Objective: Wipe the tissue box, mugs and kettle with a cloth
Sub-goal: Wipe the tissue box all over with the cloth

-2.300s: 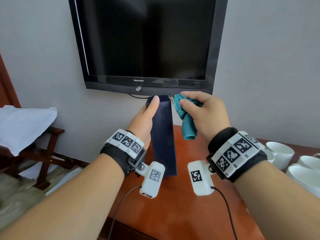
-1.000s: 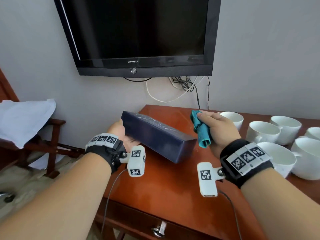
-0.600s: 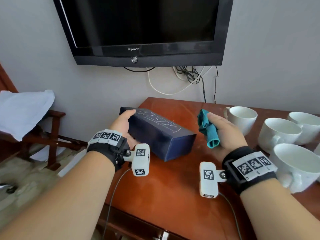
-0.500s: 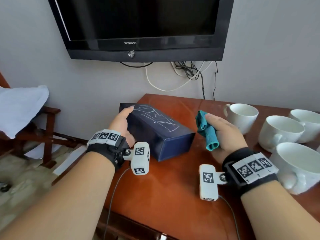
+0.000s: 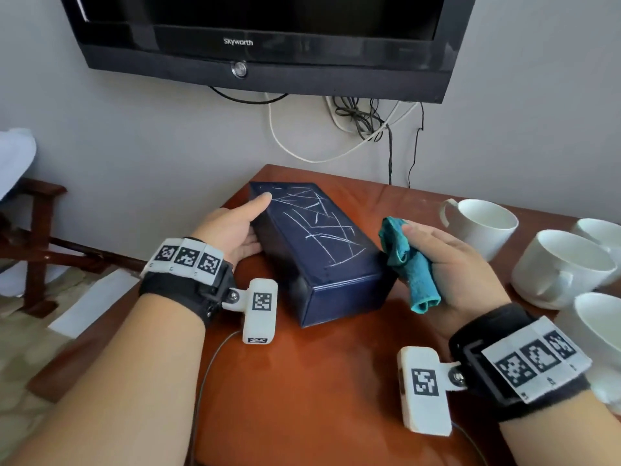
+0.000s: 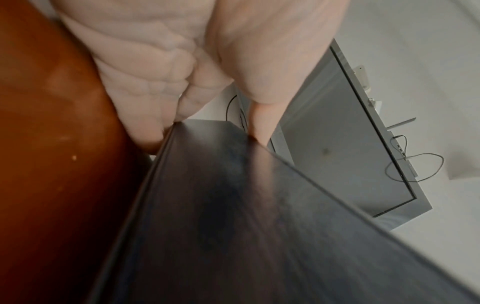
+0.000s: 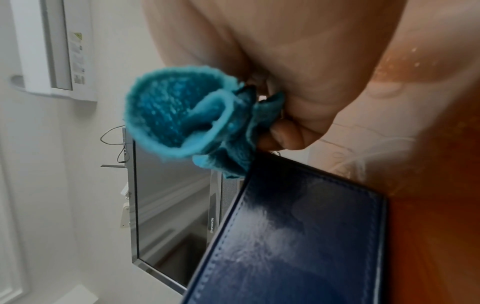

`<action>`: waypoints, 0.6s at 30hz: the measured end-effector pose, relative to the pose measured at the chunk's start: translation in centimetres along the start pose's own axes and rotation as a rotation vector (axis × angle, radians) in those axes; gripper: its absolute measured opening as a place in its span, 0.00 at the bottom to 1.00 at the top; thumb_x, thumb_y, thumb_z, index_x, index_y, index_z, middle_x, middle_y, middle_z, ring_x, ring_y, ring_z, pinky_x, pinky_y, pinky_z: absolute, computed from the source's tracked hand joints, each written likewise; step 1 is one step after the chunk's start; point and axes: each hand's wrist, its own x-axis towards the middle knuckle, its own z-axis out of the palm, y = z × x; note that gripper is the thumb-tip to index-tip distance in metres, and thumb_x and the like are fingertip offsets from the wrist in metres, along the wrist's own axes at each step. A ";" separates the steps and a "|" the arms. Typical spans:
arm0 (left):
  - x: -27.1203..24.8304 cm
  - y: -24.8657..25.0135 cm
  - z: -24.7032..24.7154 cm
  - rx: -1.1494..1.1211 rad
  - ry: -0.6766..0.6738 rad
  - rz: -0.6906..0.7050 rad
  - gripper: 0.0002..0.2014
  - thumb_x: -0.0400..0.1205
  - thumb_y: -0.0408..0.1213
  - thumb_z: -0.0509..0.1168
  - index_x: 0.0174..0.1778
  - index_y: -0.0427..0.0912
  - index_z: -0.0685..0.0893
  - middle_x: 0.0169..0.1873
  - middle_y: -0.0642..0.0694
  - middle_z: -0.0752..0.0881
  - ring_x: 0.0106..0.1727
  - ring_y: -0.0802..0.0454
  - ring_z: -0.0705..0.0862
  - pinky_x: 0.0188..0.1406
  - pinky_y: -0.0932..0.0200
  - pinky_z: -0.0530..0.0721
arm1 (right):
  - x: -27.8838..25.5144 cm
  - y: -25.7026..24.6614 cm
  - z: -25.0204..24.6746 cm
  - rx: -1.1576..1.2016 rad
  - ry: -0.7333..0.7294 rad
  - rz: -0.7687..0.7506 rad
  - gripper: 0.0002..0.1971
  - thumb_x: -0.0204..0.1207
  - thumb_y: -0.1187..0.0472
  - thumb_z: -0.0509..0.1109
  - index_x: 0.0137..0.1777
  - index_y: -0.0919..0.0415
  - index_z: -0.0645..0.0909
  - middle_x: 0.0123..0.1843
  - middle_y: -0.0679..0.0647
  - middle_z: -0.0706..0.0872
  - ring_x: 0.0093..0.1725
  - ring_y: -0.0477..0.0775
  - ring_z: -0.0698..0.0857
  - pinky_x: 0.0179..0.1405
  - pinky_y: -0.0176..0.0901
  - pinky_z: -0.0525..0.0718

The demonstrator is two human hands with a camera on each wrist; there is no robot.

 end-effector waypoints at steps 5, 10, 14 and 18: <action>0.3 -0.2 -1.0 0.058 -0.013 0.026 0.21 0.82 0.51 0.76 0.67 0.43 0.89 0.55 0.45 0.95 0.59 0.45 0.92 0.66 0.45 0.88 | 0.0 -0.1 0.0 -0.073 0.010 -0.039 0.10 0.74 0.60 0.76 0.52 0.63 0.88 0.43 0.59 0.91 0.35 0.53 0.87 0.29 0.43 0.85; -0.5 -0.2 -0.7 0.016 -0.039 0.044 0.18 0.82 0.49 0.76 0.66 0.46 0.89 0.53 0.48 0.94 0.59 0.45 0.91 0.69 0.45 0.86 | 0.1 -0.3 -0.3 -0.103 0.027 -0.104 0.04 0.77 0.65 0.74 0.50 0.65 0.86 0.43 0.60 0.91 0.36 0.54 0.88 0.36 0.44 0.88; -1.7 -0.2 0.1 0.060 -0.123 0.074 0.11 0.82 0.40 0.76 0.59 0.45 0.92 0.54 0.51 0.95 0.64 0.50 0.89 0.81 0.45 0.76 | 0.1 -0.6 -0.7 -0.163 0.047 -0.195 0.13 0.76 0.69 0.76 0.60 0.69 0.85 0.50 0.64 0.90 0.46 0.61 0.88 0.47 0.50 0.85; -2.3 -0.5 0.1 0.126 -0.202 0.104 0.13 0.83 0.32 0.72 0.63 0.43 0.92 0.58 0.52 0.94 0.69 0.54 0.87 0.85 0.45 0.69 | -0.1 -0.7 -0.5 -0.307 0.029 -0.259 0.09 0.76 0.72 0.77 0.55 0.64 0.88 0.53 0.63 0.93 0.48 0.58 0.89 0.44 0.45 0.85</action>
